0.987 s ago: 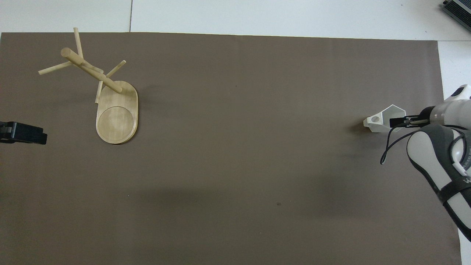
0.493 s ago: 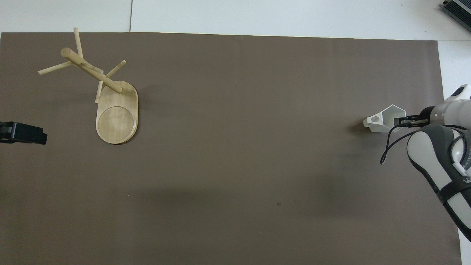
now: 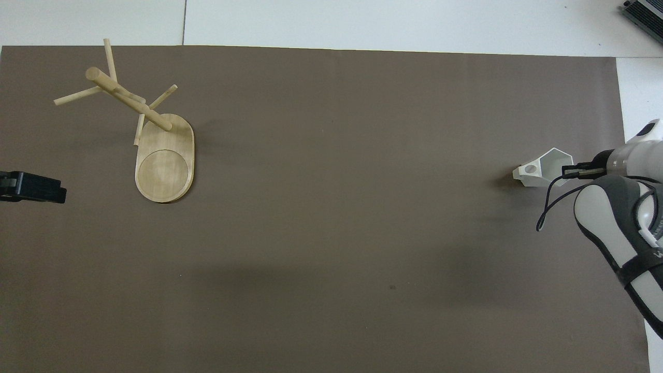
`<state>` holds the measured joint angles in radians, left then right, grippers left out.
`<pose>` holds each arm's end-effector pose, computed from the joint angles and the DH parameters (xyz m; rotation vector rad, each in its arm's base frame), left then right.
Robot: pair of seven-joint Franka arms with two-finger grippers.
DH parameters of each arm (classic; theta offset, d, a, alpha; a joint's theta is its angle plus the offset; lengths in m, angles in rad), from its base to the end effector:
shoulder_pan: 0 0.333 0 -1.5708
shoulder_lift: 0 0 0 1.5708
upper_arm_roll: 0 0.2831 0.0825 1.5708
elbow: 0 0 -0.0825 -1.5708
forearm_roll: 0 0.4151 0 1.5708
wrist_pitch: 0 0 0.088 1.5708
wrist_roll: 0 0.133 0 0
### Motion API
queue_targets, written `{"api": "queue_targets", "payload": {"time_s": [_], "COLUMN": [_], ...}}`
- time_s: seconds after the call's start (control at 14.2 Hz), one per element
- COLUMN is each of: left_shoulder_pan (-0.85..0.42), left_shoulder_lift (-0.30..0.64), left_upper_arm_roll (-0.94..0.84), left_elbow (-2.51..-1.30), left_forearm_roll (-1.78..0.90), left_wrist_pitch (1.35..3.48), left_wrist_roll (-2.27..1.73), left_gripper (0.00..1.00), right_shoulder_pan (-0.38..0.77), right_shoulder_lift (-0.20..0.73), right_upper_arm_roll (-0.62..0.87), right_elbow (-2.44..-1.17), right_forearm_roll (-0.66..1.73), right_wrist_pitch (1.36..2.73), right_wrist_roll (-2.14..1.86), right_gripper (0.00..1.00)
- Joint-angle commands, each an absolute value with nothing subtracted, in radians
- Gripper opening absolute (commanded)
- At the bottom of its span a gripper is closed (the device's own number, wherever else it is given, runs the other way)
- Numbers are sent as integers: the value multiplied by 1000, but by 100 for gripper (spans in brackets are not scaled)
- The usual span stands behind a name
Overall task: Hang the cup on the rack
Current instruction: 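Reach the right gripper to the white cup and grasp its rim, then lift the white cup with the right gripper and turn it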
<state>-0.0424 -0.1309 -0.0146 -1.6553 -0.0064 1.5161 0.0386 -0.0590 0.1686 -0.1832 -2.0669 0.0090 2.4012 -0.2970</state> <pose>0.5416 -0.0322 0.5924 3.1336 -0.1502 -0.0131 0.5975 -0.1470 0.2922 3.0635 0.0824 0.2399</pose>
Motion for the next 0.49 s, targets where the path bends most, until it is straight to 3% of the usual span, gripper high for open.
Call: {"api": "queue_targets", "payload": {"time_s": [0.0,0.14,0.42], "left_shoulder_pan": [-31,-31,-31], "left_shoulder_lift": [-155,-155,-155], "left_upper_arm_roll": [-21,-21,-21], "left_elbow": [-1675,-1675,-1675], "left_forearm_roll": [14,14,14], "left_wrist_pitch": [1506,1506,1506], "left_wrist_roll": [51,51,51], "left_gripper": [100,100,100], "right_shoulder_pan": [-66,-66,-66], "right_shoulder_lift": [167,166,166], "right_upper_arm_roll": [-183,-183,-193], "right_elbow": [-2071,-2068,-2066], "right_forearm_roll": [5,5,5], "right_wrist_pitch": [2422,2421,2416], "right_wrist_roll": [-287,-287,-288], "right_gripper": [8,0,0]}}
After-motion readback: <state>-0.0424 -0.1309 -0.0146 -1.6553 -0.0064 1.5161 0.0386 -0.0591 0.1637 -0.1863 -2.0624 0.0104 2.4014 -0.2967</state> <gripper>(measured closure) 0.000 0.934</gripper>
